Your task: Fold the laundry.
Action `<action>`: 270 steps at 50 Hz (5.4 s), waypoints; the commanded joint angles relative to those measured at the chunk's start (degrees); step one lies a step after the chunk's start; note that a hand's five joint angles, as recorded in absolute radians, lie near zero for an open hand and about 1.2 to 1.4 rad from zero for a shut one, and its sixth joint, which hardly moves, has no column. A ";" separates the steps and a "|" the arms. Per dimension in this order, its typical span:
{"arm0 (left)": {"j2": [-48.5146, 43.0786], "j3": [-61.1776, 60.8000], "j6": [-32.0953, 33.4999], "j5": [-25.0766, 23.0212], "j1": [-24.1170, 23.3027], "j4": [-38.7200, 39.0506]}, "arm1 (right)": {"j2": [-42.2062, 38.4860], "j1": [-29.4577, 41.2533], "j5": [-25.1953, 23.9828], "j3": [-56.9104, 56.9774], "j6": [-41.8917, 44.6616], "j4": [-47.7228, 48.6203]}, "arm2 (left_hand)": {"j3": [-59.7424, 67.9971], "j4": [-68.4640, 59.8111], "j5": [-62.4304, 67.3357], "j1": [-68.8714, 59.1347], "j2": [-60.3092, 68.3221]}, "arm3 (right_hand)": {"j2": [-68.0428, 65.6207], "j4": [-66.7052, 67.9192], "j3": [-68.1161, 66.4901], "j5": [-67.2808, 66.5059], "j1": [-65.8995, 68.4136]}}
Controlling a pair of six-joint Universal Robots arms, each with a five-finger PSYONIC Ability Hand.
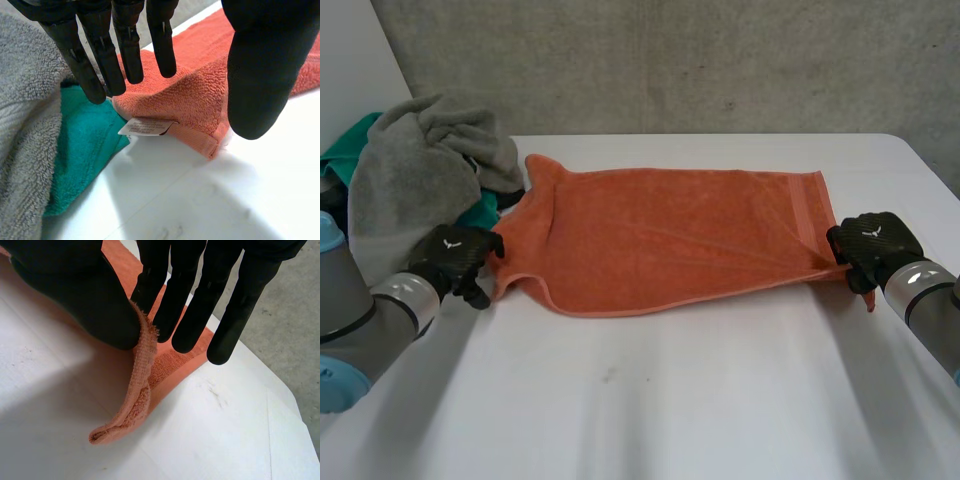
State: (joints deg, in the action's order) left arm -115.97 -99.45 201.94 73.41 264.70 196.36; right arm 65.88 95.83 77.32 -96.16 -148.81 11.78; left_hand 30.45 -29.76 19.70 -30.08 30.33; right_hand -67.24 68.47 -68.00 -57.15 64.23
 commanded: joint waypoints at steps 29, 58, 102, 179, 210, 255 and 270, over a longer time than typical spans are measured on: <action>-10.68 11.91 -8.76 7.98 -5.78 -1.24 | 1.71 -0.38 0.11 -0.61 2.03 -0.70 | 40.61 -41.29 41.35 -40.97 40.73 | -12.76 11.53 -12.00 -12.85 15.77; 15.61 -8.06 32.03 7.80 -8.85 -14.18 | 19.57 -13.92 -0.77 -8.96 33.68 -28.67 | 49.55 -50.24 50.30 -49.92 49.67 | -12.76 11.53 -12.00 -12.85 15.77; -13.50 34.86 27.63 15.45 -20.72 -0.54 | 2.49 -0.20 8.73 15.22 8.62 -9.55 | -20.45 19.76 -19.70 20.08 -20.33 | 57.24 -58.47 58.00 57.15 -54.23; 7.34 7.59 7.15 8.42 -16.23 0.07 | -14.91 34.69 -5.35 14.69 25.07 10.28 | -20.45 19.76 -19.70 20.08 -20.33 | 57.24 -58.47 58.00 57.15 -54.23; 0.39 15.60 4.86 9.38 -26.26 -0.63 | 1.70 12.35 12.50 -0.26 5.10 11.51 | -20.45 19.76 -19.70 20.08 -20.33 | -12.76 11.53 -12.00 -12.85 15.77; -16.73 37.39 -12.98 17.02 -36.19 -13.89 | -7.60 18.95 3.55 22.24 -26.89 -19.33 | -18.72 18.04 -17.97 18.35 -18.60 | 57.24 -58.47 58.00 57.15 -54.23; -19.03 34.06 -8.07 29.86 -34.35 -21.37 | -19.64 19.74 -1.91 29.36 -28.03 -21.09 | -19.56 18.88 -18.82 19.19 -19.44 | 57.24 -58.47 58.00 57.15 -54.23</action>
State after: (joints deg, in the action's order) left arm -135.39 -62.30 190.89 103.41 228.58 175.53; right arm 49.34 115.30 74.29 -68.87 -177.64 -9.04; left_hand 11.93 -11.62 2.83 -10.95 11.80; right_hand -12.29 11.72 -11.76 -2.65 12.78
